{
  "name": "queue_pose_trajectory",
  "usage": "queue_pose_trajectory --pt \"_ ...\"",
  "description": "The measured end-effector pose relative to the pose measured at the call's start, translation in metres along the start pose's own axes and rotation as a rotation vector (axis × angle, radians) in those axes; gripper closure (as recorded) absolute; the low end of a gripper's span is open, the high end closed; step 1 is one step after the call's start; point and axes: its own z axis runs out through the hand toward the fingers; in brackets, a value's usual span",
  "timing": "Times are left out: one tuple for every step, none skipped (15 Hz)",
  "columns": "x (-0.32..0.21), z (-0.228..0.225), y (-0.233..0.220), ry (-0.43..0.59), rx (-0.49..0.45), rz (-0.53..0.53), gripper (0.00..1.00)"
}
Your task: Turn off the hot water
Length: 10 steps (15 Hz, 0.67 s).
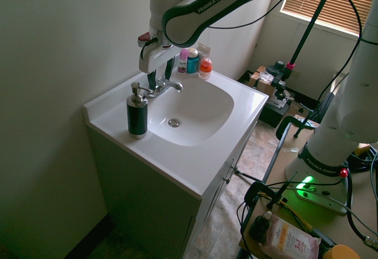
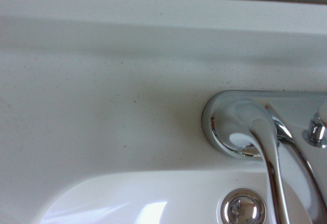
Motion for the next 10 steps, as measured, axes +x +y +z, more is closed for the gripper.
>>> queue_pose_trajectory --pt "0.002 0.005 -0.003 -0.002 -0.004 -0.001 0.0" --pt "0.003 0.009 -0.006 -0.003 -0.008 -0.002 0.0" --pt "0.002 0.014 -0.009 -0.006 -0.013 -0.006 0.0" --pt "0.0 0.019 -0.013 -0.009 -0.017 -0.011 0.0" --pt "-0.003 0.023 -0.015 -0.014 -0.022 -0.017 0.0" --pt "-0.006 0.026 -0.017 -0.017 -0.026 -0.024 0.0" --pt "-0.009 0.029 -0.019 -0.02 -0.029 -0.029 0.0" --pt "-0.011 0.029 -0.021 -0.02 -0.03 -0.034 0.0" --pt "-0.014 0.029 -0.023 -0.019 -0.028 -0.04 0.0" --pt "-0.017 0.028 -0.027 -0.018 -0.026 -0.047 0.0"
